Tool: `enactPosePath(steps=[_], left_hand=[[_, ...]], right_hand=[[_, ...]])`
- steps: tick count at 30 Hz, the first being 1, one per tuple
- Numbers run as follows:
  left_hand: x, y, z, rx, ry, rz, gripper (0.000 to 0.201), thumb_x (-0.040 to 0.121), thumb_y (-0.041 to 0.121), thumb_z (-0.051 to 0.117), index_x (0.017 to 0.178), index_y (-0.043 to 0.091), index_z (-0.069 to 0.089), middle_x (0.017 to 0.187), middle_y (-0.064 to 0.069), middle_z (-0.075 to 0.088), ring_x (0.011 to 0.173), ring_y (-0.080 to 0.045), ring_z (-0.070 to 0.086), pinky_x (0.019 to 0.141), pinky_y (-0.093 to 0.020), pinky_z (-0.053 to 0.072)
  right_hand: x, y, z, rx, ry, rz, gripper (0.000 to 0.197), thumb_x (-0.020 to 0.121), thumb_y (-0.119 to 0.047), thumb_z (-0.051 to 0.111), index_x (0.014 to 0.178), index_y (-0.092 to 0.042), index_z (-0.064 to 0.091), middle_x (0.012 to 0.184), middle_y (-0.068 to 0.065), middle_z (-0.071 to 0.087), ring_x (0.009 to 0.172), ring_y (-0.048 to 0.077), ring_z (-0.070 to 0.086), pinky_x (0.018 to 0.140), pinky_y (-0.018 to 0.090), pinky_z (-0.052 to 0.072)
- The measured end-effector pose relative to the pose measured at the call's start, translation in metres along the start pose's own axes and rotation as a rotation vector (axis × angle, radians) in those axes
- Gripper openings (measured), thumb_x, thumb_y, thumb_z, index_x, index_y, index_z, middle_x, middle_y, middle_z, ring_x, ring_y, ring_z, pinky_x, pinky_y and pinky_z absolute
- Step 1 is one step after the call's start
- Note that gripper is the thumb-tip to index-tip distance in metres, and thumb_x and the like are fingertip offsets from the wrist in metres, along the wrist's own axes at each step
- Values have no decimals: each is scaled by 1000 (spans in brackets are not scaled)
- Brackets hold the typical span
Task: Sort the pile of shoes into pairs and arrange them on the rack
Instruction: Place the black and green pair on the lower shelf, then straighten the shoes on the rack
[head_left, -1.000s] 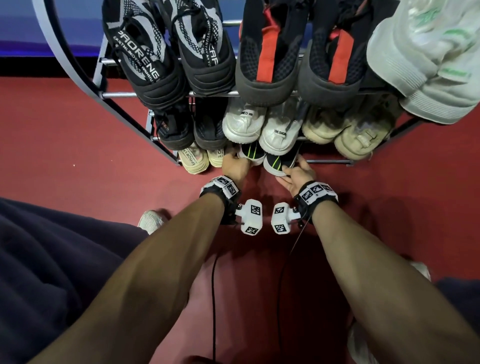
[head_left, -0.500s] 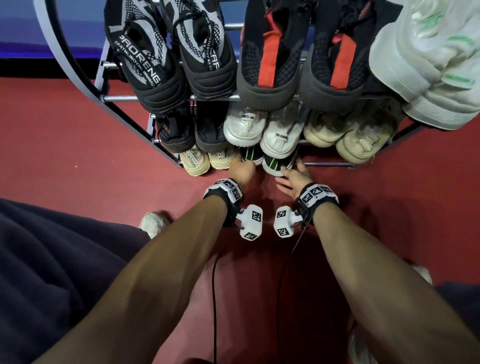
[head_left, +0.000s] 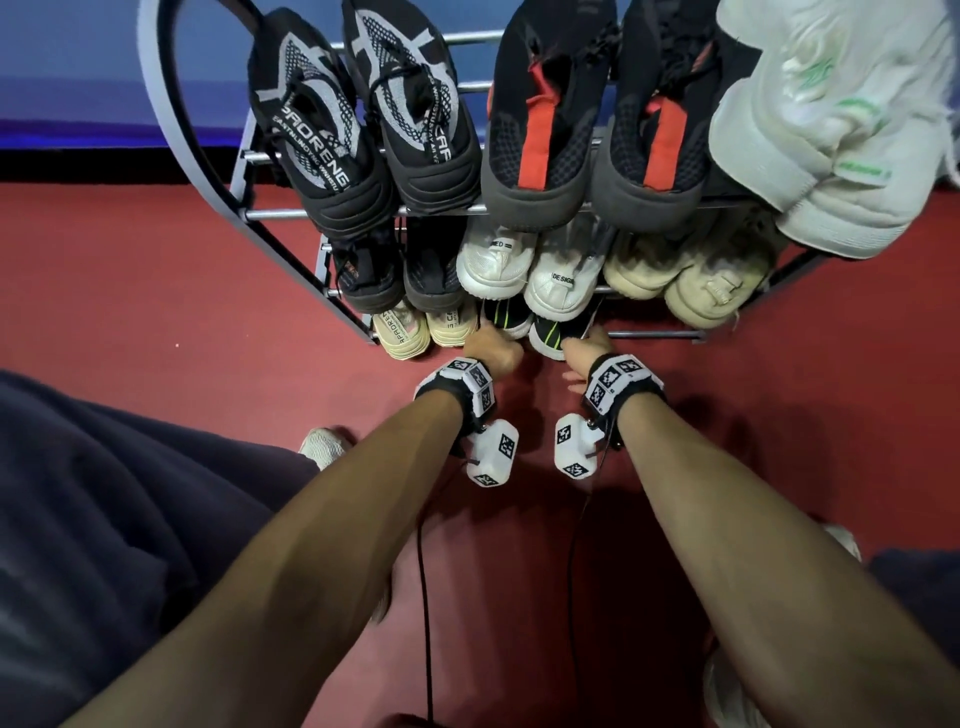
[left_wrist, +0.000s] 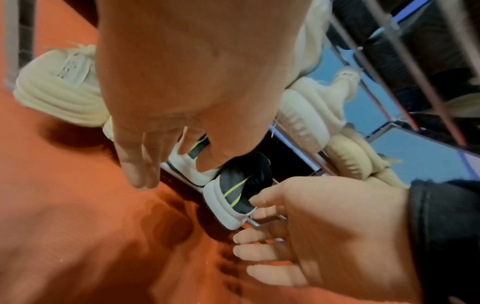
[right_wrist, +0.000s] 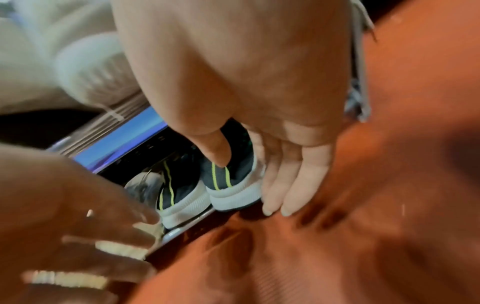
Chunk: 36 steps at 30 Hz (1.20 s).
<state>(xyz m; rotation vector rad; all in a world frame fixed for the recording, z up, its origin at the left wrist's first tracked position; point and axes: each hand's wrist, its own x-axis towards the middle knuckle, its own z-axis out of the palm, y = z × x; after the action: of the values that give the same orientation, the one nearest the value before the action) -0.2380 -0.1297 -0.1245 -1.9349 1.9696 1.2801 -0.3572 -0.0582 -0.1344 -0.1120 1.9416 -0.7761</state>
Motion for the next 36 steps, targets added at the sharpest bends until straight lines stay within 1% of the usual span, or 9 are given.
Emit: enactPosePath(steps=[5, 10, 12, 14, 17, 20, 25, 29, 36], left_hand=[[-50, 2, -42, 182, -219, 113, 24, 88, 12, 55, 98, -4, 70, 98, -24, 72, 88, -37, 71, 67, -37, 55], [-99, 17, -94, 415, -348, 97, 34, 94, 5, 46, 65, 3, 64, 58, -8, 68, 35, -12, 58, 37, -16, 44], [-126, 28, -123, 415, -372, 78, 50, 99, 6, 44, 52, 9, 58, 42, -2, 58, 27, -9, 51, 33, -13, 40], [-155, 38, -155, 377, -330, 130, 41, 101, 8, 45, 62, 10, 59, 53, -2, 62, 30, -8, 54, 35, -17, 44], [-199, 46, -204, 343, -262, 172, 28, 101, 14, 49, 76, 6, 61, 63, -7, 66, 39, -14, 63, 37, -20, 47], [-224, 57, -254, 275, -131, 280, 26, 91, 14, 51, 88, -3, 70, 86, -22, 72, 77, -35, 74, 55, -30, 52], [-224, 67, -313, -44, 341, 445, 21, 83, 26, 57, 72, 9, 63, 67, -6, 67, 69, -27, 69, 66, -35, 59], [-203, 81, -328, -54, 425, 473, 23, 83, 31, 60, 66, 16, 59, 59, 5, 57, 67, -21, 59, 62, -27, 41], [-167, 107, -343, -26, 444, 440, 21, 80, 27, 59, 68, 10, 63, 55, 1, 56, 57, -19, 55, 53, -24, 41]], right_hand=[[-13, 6, -16, -752, -9, -194, 48, 77, -34, 47, 111, -5, 64, 113, 14, 70, 104, 34, 66, 78, 27, 46], [-110, -24, -27, -962, -192, -280, 31, 85, -29, 51, 84, -7, 72, 85, 13, 76, 77, 28, 72, 67, 31, 58], [-150, -46, -26, -1039, -211, -362, 31, 90, -24, 52, 80, -5, 75, 82, 11, 76, 77, 27, 72, 71, 32, 60], [-192, -74, -24, -1093, -194, -464, 35, 92, -29, 52, 77, -4, 71, 82, 8, 73, 77, 26, 68, 82, 36, 59], [-251, -114, -25, -1066, -136, -623, 35, 89, -36, 52, 66, -11, 59, 83, 11, 72, 76, 30, 67, 77, 37, 59], [-304, -151, -35, -1022, -59, -775, 40, 94, -32, 53, 59, -12, 51, 66, 10, 58, 64, 28, 54, 61, 31, 45], [-340, -197, -48, -795, 9, -938, 17, 91, -30, 59, 98, -15, 64, 94, 3, 66, 86, 23, 60, 78, 30, 47], [-313, -208, -41, -602, 41, -958, 32, 93, -31, 60, 121, -16, 57, 106, 2, 61, 98, 22, 59, 86, 29, 45], [-270, -244, 9, -461, 35, -828, 15, 86, -25, 60, 101, -25, 57, 97, 1, 64, 97, 26, 65, 86, 36, 55]])
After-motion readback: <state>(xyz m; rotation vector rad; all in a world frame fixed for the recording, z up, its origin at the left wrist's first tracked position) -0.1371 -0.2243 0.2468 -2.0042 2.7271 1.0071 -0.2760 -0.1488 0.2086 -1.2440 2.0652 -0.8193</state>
